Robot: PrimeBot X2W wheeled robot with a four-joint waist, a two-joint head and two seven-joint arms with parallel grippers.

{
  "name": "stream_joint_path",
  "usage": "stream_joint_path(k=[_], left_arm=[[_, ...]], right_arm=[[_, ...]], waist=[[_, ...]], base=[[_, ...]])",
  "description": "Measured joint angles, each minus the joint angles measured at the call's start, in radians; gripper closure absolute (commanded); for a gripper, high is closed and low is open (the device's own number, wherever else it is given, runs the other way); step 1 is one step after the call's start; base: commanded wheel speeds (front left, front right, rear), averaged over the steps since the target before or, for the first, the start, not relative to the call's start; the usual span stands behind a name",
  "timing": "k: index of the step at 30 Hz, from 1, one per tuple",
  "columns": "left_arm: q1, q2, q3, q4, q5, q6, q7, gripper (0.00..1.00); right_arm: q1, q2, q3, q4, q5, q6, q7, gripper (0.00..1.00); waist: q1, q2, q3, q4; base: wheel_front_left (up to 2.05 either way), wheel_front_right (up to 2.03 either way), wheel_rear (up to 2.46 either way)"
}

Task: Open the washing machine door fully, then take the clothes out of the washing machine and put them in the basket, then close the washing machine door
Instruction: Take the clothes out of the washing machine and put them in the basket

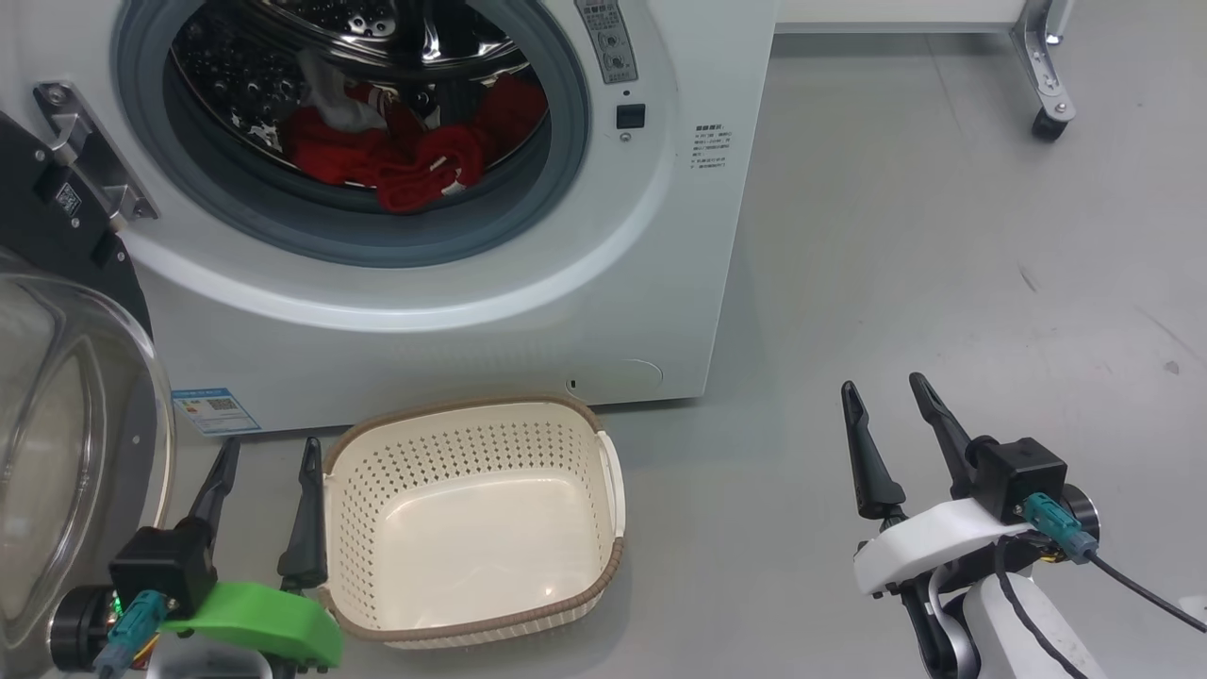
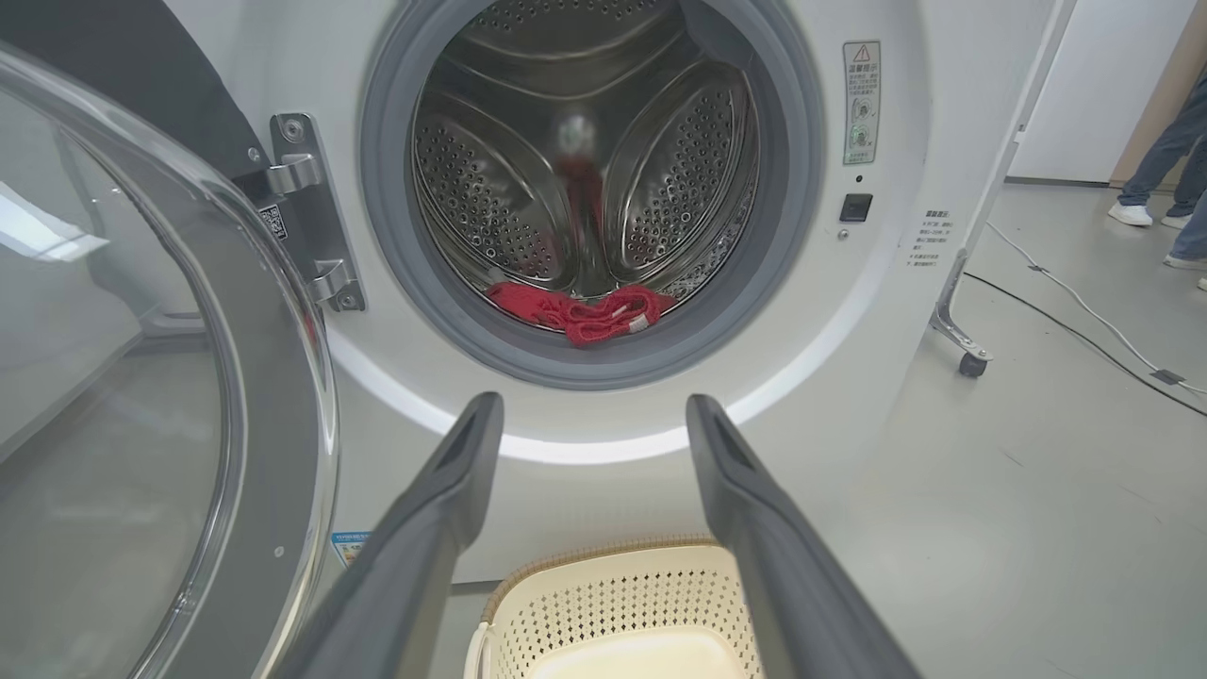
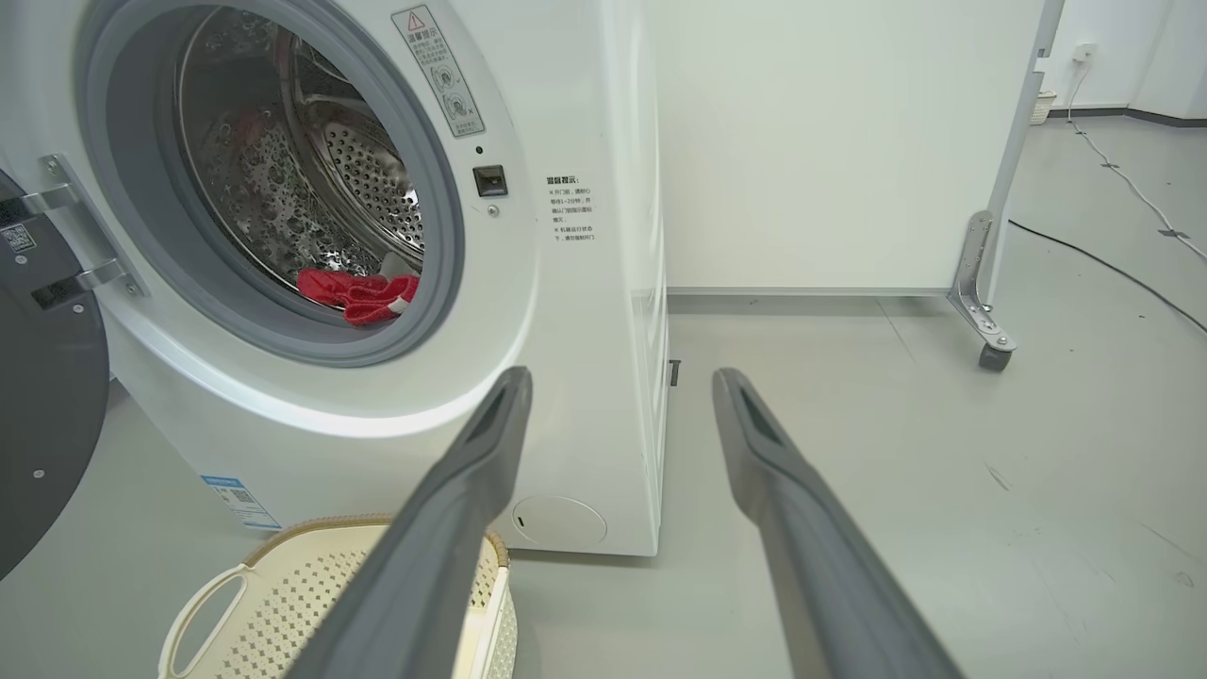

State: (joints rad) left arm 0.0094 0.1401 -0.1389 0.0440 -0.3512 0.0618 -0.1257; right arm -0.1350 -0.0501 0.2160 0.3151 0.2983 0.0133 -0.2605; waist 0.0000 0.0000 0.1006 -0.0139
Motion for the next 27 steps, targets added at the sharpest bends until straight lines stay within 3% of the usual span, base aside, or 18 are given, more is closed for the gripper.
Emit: stream_joint_path(k=[27], left_arm=[[0.001,-0.002,0.001,0.009,0.0,0.007,0.003,0.0]], right_arm=[[0.0,0.0,0.011,0.006,0.0,0.0,0.0,0.0]], waist=[[0.0,0.0,-0.005,-0.003]], base=[[0.26,-0.26,0.0]])
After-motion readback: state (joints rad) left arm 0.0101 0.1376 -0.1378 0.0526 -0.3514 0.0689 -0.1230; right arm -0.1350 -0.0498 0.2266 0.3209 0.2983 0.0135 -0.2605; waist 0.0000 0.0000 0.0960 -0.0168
